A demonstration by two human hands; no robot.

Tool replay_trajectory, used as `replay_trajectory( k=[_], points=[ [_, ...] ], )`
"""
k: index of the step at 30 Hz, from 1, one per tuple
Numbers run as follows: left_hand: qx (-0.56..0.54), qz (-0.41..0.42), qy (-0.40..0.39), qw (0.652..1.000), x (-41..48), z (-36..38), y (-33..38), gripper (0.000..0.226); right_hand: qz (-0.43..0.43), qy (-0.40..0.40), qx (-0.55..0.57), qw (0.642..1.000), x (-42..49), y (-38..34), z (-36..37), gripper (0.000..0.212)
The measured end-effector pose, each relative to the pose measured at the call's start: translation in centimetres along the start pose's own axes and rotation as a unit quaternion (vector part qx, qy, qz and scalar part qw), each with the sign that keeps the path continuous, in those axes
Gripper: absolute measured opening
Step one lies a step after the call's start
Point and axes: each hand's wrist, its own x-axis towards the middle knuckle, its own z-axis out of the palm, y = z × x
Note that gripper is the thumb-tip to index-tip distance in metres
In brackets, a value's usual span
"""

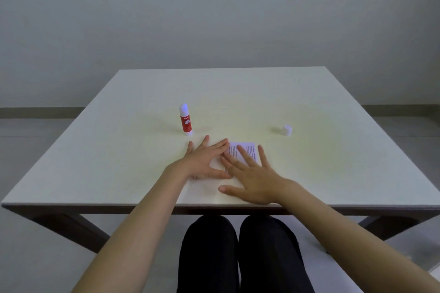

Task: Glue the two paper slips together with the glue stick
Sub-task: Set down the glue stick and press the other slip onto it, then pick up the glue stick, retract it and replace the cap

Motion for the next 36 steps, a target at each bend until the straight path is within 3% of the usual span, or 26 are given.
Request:
replay_trajectory(
  k=[5,7,11,17,22,26,28,30,32,34,36],
  points=[
    [0.023,-0.011,-0.013,1.0,0.0,-0.3,0.2,0.096,0.134,-0.022,-0.015,0.991,0.1,3.6,-2.2,0.077],
    [0.019,-0.009,-0.01,1.0,0.0,-0.3,0.2,0.097,0.115,-0.007,-0.019,0.993,0.1,2.6,-2.0,0.082],
    [0.003,-0.008,-0.004,1.0,-0.1,-0.2,0.2,0.096,-0.001,-0.004,0.03,1.0,-0.7,-0.6,0.1,0.093],
    [0.008,-0.011,-0.011,1.0,-0.2,-0.1,0.0,0.096,0.153,-0.002,0.017,0.988,-0.4,3.4,-1.7,0.079],
    [-0.008,-0.003,0.002,1.0,0.0,0.4,-0.3,0.095,0.032,0.017,0.041,0.999,-0.8,-1.0,0.3,0.09],
    [-0.063,-0.002,0.027,0.998,-0.3,0.8,-0.7,0.083,0.066,0.012,0.039,0.997,-0.8,0.0,-0.6,0.077],
    [-0.233,-0.005,0.141,0.962,-0.8,0.7,-1.0,0.055,0.067,0.01,0.037,0.997,-0.9,0.3,-0.7,0.077],
    [-0.362,-0.015,0.367,0.857,-1.3,0.4,-1.5,0.019,0.059,0.018,0.046,0.997,-0.9,0.3,-0.4,0.076],
    [-0.35,-0.087,0.544,0.758,-1.5,-0.5,-2.4,0.014,0.054,0.041,0.065,0.996,-1.0,0.2,-0.2,0.074],
    [-0.316,-0.16,0.576,0.736,-0.8,-1.4,-3.3,0.038,0.07,0.079,0.107,0.989,-1.0,0.1,-0.5,0.072],
    [-0.321,-0.193,0.526,0.764,0.4,-1.9,-3.6,0.06,0.101,0.12,0.143,0.977,-1.0,-0.3,-0.7,0.072]
  ],
)
